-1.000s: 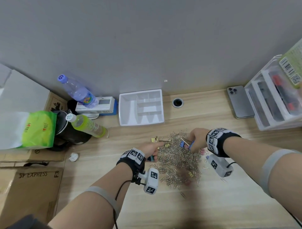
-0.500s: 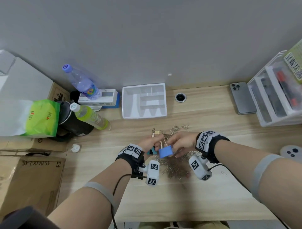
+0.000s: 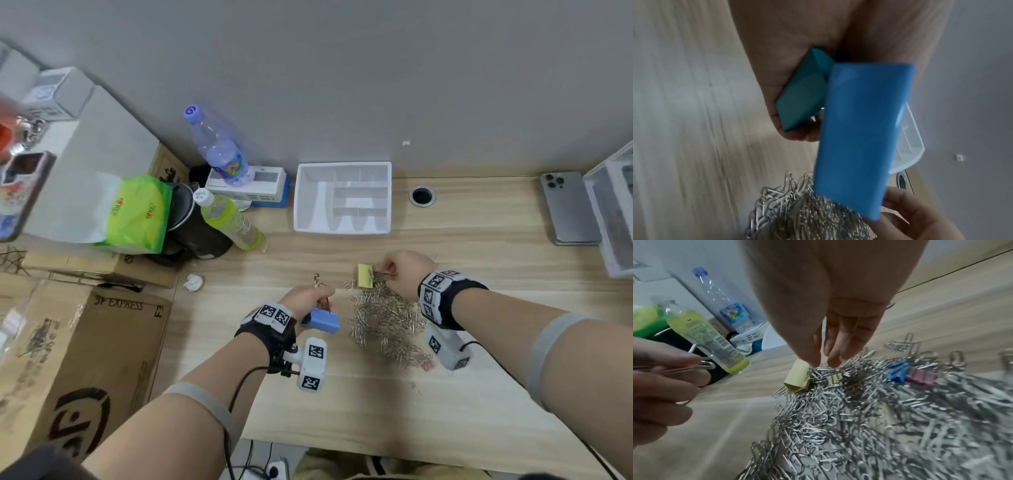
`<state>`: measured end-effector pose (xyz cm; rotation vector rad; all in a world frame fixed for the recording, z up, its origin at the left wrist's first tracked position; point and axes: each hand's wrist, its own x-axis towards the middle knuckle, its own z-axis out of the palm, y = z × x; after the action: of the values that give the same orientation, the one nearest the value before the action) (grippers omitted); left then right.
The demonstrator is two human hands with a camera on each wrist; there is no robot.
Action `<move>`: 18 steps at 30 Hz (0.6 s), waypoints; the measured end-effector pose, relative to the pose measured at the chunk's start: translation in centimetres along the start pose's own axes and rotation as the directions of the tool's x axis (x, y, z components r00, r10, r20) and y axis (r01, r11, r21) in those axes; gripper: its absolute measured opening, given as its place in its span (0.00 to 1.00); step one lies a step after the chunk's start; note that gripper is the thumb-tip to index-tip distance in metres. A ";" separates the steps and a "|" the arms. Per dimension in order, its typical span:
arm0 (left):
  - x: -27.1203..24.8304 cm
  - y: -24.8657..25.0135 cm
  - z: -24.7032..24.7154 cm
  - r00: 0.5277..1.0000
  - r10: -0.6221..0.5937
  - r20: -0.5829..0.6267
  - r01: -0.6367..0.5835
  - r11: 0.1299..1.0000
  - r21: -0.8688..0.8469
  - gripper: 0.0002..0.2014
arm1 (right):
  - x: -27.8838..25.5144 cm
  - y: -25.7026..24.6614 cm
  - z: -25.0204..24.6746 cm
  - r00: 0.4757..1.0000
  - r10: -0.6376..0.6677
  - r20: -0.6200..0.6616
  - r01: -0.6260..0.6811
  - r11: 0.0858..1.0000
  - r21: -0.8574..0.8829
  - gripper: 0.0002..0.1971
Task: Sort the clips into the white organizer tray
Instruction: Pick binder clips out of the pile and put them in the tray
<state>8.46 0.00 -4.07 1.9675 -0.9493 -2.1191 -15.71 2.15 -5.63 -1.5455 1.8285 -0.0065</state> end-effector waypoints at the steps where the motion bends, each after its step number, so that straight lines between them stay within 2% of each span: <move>1: -0.1 -0.1 -0.4 1.000 0.001 -0.005 -0.001 1.000 0.008 0.18 | 0.4 -0.2 0.3 1.000 0.007 0.002 -0.007 1.000 -0.016 0.15; 7: -0.3 -1.7 -2.2 0.998 -0.036 -0.046 0.039 0.997 0.068 0.14 | 1.7 -0.6 2.1 0.999 0.026 0.032 -0.022 0.992 -0.122 0.20; 10: 0.2 -2.7 -2.6 0.997 -0.046 -0.056 0.050 0.995 0.085 0.15 | 1.8 -0.8 2.3 0.999 0.030 0.031 -0.026 0.990 -0.137 0.18; 13: 0.3 -3.0 -2.2 0.998 -0.055 -0.044 0.059 0.993 0.105 0.16 | 1.6 -0.9 2.2 0.996 0.035 0.081 -0.025 0.991 -0.129 0.16; 18: 0.0 -1.8 -0.5 0.999 -0.043 -0.026 0.046 0.992 0.121 0.15 | 0.7 -0.5 1.7 0.995 -0.004 0.099 0.020 0.987 -0.162 0.08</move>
<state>9.53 1.23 -4.94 2.0840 -1.0640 -2.1036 -14.36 2.19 -6.99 -1.6389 1.7788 0.2154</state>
